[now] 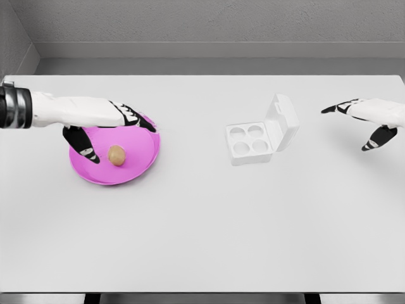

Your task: Pack egg into the box and close the box lid

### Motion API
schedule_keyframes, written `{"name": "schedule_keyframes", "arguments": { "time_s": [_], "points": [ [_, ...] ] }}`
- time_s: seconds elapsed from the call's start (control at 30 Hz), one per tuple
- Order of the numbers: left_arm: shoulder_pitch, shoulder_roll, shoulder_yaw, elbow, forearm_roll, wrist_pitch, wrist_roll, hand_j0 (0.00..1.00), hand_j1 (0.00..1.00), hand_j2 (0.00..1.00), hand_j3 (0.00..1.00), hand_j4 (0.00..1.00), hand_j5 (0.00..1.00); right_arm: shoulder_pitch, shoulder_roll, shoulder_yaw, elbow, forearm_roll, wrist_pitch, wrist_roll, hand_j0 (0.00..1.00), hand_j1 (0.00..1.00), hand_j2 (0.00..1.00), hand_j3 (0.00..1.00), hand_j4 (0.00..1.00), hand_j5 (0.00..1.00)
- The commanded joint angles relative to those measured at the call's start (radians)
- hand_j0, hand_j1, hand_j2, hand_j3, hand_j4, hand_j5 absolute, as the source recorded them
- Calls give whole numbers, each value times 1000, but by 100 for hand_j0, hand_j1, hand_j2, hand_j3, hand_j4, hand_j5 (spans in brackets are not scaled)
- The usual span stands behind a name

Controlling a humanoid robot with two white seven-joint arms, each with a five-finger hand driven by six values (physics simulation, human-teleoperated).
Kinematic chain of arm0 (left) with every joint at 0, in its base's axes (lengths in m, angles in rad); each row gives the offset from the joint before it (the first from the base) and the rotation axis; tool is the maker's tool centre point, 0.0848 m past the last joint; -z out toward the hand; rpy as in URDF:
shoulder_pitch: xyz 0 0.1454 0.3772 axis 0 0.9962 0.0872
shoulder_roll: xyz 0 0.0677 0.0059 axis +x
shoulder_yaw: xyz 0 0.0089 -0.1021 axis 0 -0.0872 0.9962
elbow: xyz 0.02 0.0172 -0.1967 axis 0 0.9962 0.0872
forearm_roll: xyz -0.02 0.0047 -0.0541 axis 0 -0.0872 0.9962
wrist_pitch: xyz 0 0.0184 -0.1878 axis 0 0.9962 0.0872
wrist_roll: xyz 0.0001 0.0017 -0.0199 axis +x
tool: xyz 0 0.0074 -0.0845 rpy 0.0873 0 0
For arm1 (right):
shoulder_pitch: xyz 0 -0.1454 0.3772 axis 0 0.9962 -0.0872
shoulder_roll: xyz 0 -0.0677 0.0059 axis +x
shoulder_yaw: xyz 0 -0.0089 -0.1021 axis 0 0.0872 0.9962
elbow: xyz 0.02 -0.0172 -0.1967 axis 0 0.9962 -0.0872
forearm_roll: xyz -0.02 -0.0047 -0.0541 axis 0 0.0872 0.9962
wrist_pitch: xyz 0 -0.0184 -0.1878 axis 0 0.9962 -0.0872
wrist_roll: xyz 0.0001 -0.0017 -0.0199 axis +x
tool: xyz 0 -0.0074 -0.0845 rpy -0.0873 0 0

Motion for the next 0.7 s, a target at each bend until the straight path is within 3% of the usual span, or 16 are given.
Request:
{"name": "schedule_keyframes", "arguments": {
  "time_s": [0.0,0.2,0.27,0.37,0.47,0.63,0.67],
  "points": [
    [1,16,-20,9,-8,40,-1,100,100,100,100,100,100,2,3,-1,0,-2,1,0,100,100,100,100,100,100],
    [8,3,-13,9,-18,35,-1,100,100,100,100,100,100,2,1,-1,10,0,-3,0,100,100,100,100,100,100],
    [34,-32,-6,55,-81,35,-1,100,100,100,100,100,100,0,1,-1,2,0,-5,0,100,100,100,100,100,100],
    [52,-64,-3,86,-97,29,-1,100,100,100,100,100,100,-5,-1,-1,8,-2,-3,0,100,100,100,100,100,100],
    [58,-95,-3,117,-98,29,-1,100,100,100,100,100,100,-5,-4,-7,11,-2,-109,0,100,100,100,100,100,100],
    [58,-93,-1,138,-97,14,-1,100,100,100,100,100,100,2,-10,-4,27,-2,-106,0,100,100,100,100,100,100],
    [58,-95,-1,175,-97,11,-1,100,100,100,100,100,100,3,-11,-4,27,-2,-109,0,100,100,100,100,100,100]
  ]
}}
